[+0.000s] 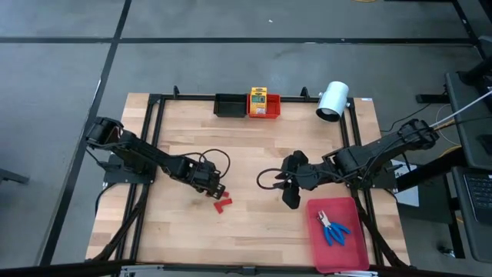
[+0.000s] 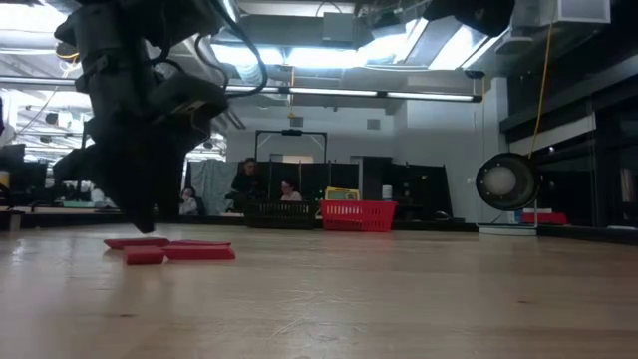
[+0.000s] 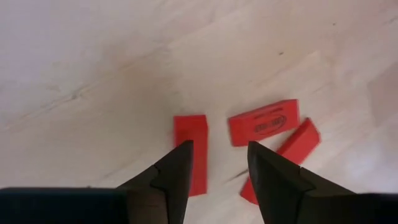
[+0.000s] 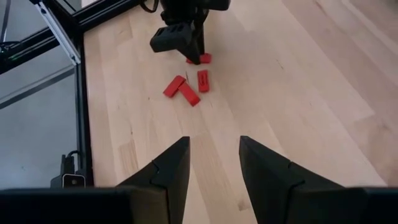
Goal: Pick & Place School Supplies
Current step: Put the red eraser into the black bin
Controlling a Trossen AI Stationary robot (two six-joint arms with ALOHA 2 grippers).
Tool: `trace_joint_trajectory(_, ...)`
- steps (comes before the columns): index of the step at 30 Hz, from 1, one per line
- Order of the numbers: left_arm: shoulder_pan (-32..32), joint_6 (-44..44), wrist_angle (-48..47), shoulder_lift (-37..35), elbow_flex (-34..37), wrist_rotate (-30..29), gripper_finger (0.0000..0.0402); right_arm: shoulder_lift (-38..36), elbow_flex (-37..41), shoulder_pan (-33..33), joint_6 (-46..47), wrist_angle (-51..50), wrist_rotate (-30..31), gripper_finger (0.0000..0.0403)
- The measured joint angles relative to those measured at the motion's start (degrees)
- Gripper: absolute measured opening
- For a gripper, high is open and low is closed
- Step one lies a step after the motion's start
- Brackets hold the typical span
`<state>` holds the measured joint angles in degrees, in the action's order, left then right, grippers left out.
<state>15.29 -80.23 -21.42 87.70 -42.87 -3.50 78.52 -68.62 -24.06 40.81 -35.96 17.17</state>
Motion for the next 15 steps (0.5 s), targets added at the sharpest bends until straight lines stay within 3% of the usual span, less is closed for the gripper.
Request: trace_joint_trajectory(15, 1.9, -1.4, -1.0, 1.6, -0.2, -0.5, 0.0152, 0.0, 0.0, -0.8, 0.5, -0.3, 1.3, 0.0141)
